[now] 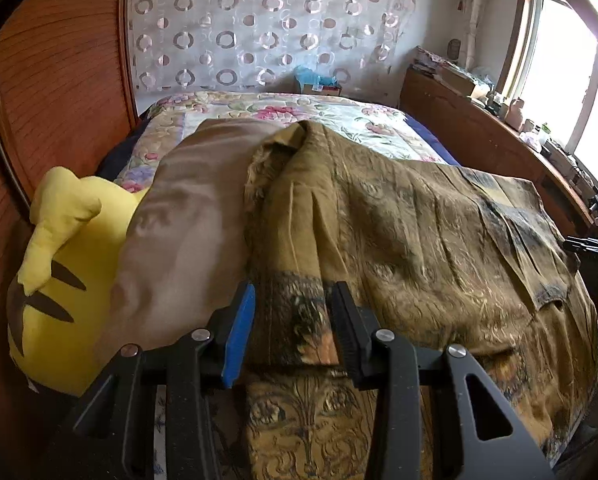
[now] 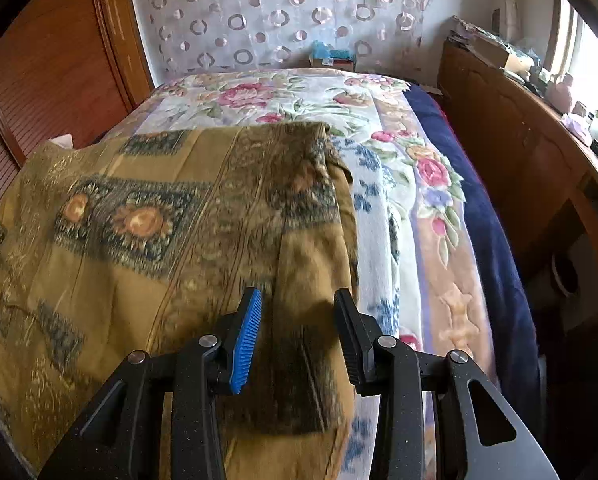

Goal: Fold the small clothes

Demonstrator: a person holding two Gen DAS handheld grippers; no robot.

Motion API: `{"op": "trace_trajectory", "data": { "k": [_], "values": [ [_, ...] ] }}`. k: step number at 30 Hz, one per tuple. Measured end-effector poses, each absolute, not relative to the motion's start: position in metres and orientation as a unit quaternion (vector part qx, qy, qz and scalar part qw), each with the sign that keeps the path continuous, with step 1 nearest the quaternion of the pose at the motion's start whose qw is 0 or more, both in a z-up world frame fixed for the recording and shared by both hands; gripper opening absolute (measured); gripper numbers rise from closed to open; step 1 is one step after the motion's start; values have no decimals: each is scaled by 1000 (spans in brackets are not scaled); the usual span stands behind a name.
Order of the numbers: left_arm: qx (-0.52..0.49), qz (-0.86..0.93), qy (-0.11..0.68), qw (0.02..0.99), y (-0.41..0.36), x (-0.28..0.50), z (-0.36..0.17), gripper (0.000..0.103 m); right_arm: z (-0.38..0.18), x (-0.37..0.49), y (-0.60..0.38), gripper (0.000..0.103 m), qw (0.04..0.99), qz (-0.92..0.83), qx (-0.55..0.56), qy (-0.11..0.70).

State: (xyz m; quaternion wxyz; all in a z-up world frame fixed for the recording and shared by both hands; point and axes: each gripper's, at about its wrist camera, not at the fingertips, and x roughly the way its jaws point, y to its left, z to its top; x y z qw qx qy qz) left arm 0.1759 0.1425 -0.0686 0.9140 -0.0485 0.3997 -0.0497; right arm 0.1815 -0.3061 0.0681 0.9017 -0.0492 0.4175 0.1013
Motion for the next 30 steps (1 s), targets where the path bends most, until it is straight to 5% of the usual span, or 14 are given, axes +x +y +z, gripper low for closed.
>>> {"op": "trace_trajectory", "data": {
  "k": [18,20,23,30],
  "values": [
    [-27,-55,395,916,129,167,-80,29,54,149,-309,39,905,93,-60,411],
    [-16,-56,396,916,124,167,-80,14,52,149,-307,39,904,98,-67,411],
    [-3,-54,397,916,117,167,-81,8,50,148,-307,39,906,103,-71,405],
    [-2,-46,376,926,113,159,-66,6,46,142,-298,21,908,114,-96,392]
  ]
}}
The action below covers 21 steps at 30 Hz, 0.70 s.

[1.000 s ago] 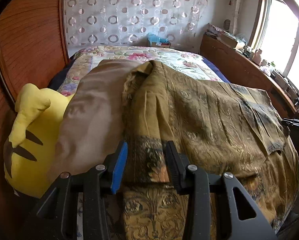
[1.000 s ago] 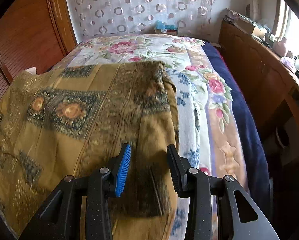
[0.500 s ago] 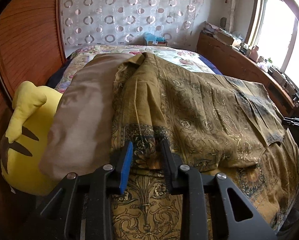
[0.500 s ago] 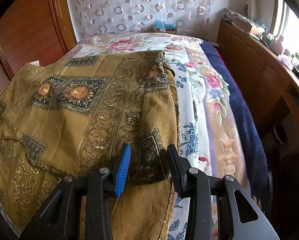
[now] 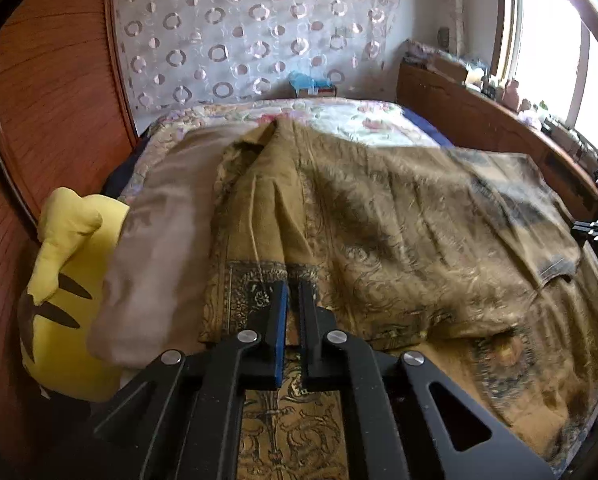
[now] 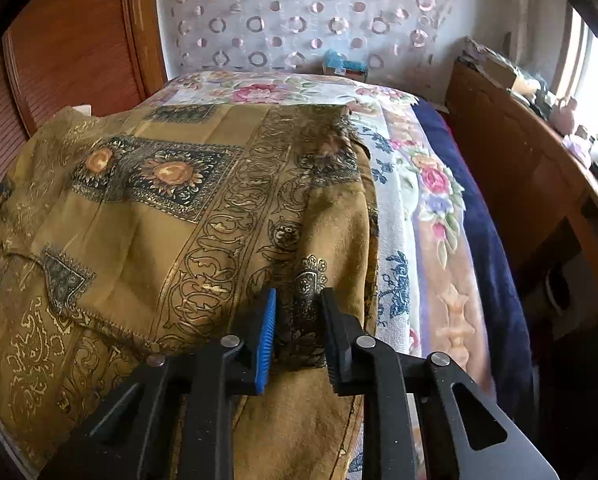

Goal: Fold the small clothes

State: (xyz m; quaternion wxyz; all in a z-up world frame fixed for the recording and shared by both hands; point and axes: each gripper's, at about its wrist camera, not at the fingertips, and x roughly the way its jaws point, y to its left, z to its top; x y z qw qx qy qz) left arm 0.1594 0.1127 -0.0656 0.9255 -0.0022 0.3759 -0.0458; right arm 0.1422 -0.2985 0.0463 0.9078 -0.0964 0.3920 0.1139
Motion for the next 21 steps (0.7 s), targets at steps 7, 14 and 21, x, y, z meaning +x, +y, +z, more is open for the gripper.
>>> {"op": "trace_trajectory", "data": {
  "k": [7,14,21],
  "values": [
    [1,-36,374,927,124,152,-59,44,44,142,-296,21,912,109,-107,381],
    [19,-14,406,913,129,162,-80,44,42,140,-298,21,916,109,-96,374],
    [31,5,421,906,126,165,-89,44,41,138,-293,21,917,100,-116,368]
  ]
}}
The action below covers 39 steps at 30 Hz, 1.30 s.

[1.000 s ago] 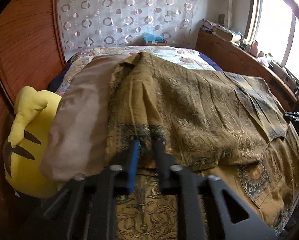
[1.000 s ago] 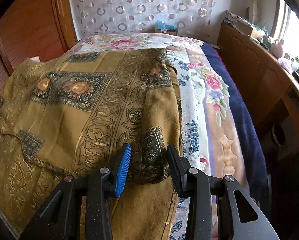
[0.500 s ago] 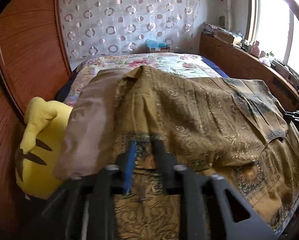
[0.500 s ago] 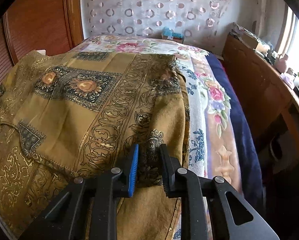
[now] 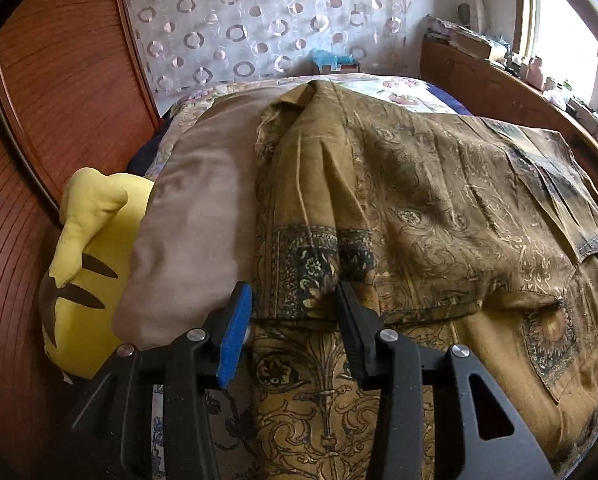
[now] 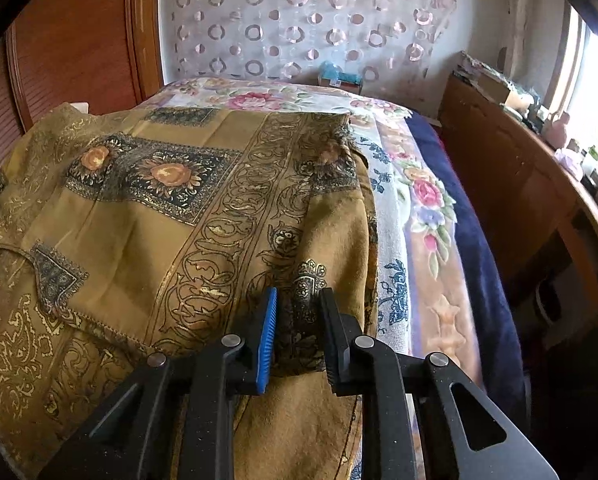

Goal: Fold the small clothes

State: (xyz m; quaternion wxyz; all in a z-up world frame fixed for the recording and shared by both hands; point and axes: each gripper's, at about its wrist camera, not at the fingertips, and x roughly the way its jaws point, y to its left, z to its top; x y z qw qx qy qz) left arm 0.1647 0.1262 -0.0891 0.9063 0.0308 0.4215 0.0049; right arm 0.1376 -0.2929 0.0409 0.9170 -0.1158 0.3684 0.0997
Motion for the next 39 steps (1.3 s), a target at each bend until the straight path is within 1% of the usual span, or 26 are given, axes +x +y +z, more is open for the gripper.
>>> {"op": "trace_trajectory", "data": {
  "k": [3,5,6,8,9,11,15,22,23,24,25,26,27,28,31,35,36,37,38,39],
  "values": [
    [45,8,413,910,123,161,-89,43,41,136,-289,21,917,94,-129,365],
    [59,1,408,911,118,160,-89,27,40,136,-288,21,917,92,-134,364],
    [62,0,408,911,115,159,-88,26,40,136,-287,21,917,90,-137,363],
    [72,-4,407,910,109,159,-86,15,39,136,-285,21,917,87,-144,361],
    [73,-12,407,910,106,159,-85,14,39,135,-284,21,918,85,-147,359],
    [78,-17,408,909,103,160,-84,7,39,136,-284,21,917,85,-150,359],
    [69,-21,406,911,104,164,-81,1,39,138,-288,21,917,92,-138,362],
    [40,-14,367,929,111,151,-62,0,39,139,-293,21,918,95,-131,363],
    [35,-11,365,930,114,149,-59,2,39,139,-292,21,918,94,-133,363],
    [32,-10,368,929,118,149,-59,6,39,139,-292,21,918,94,-134,362],
    [31,-10,374,927,121,150,-59,22,39,139,-291,21,918,93,-135,362],
    [28,-11,382,924,125,150,-61,44,38,138,-291,21,918,93,-135,362],
    [24,-13,389,921,129,151,-65,50,38,139,-291,21,918,93,-135,362],
    [21,-14,399,916,132,153,-70,52,38,139,-291,21,918,93,-135,362],
    [25,-2,428,903,137,160,-86,53,38,138,-291,21,918,93,-136,362],
    [12,-7,418,909,138,161,-89,53,38,139,-291,21,918,93,-137,361],
    [19,-9,411,911,135,159,-87,50,38,138,-291,21,918,93,-137,361],
    [27,-10,408,913,131,158,-86,40,38,138,-291,21,918,93,-137,361],
    [33,-14,406,913,128,157,-85,34,38,139,-291,21,918,94,-136,361],
    [35,-16,404,914,126,156,-84,30,38,139,-291,21,918,94,-136,361]
  ]
}}
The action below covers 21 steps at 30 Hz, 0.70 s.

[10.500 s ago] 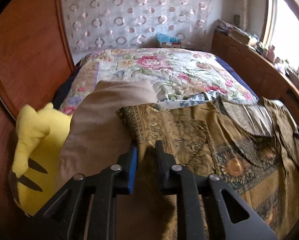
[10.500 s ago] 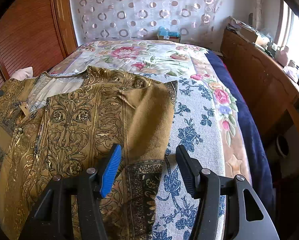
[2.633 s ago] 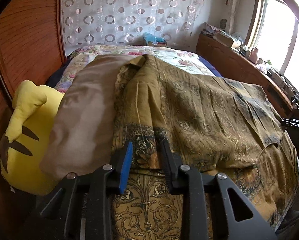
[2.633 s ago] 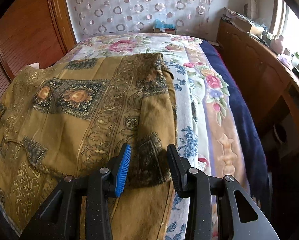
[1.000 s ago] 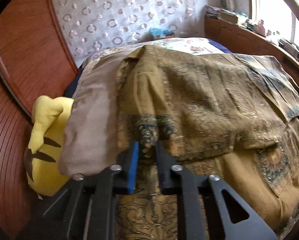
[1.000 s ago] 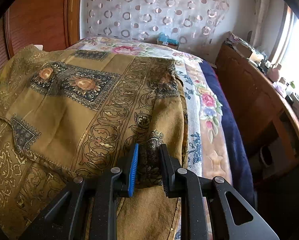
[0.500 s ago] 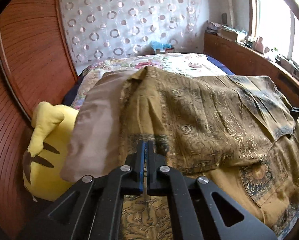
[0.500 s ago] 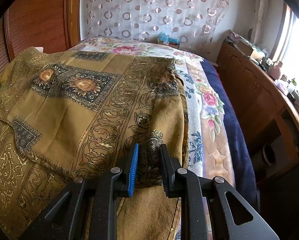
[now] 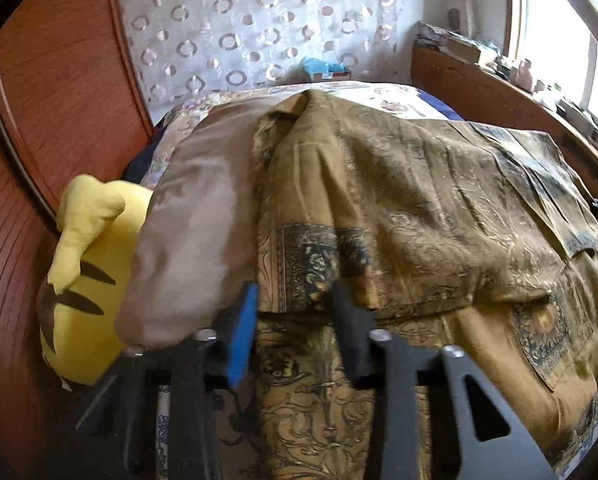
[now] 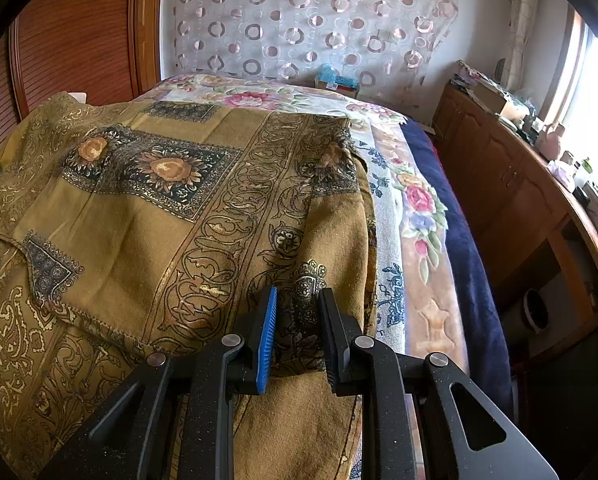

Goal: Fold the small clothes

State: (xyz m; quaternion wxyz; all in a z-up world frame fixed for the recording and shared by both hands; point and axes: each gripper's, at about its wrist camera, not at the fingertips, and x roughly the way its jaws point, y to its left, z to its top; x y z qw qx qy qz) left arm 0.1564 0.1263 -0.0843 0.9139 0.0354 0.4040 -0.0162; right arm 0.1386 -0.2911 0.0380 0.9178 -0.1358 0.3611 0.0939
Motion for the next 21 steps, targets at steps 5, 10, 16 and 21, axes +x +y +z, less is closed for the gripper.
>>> {"op": "trace_trajectory", "data": {
  "k": [5,10,16,21],
  "values": [
    [46,-19,385,922,119,153,-76,20,38,138,-292,21,918,95,-135,361],
    [67,-10,374,925,117,156,-71,6,38,138,-292,21,918,95,-135,361],
    [84,-17,383,920,112,158,-68,2,38,138,-293,21,918,95,-137,360],
    [47,-32,409,911,117,163,-75,12,38,138,-294,21,918,96,-136,361]
  ]
}}
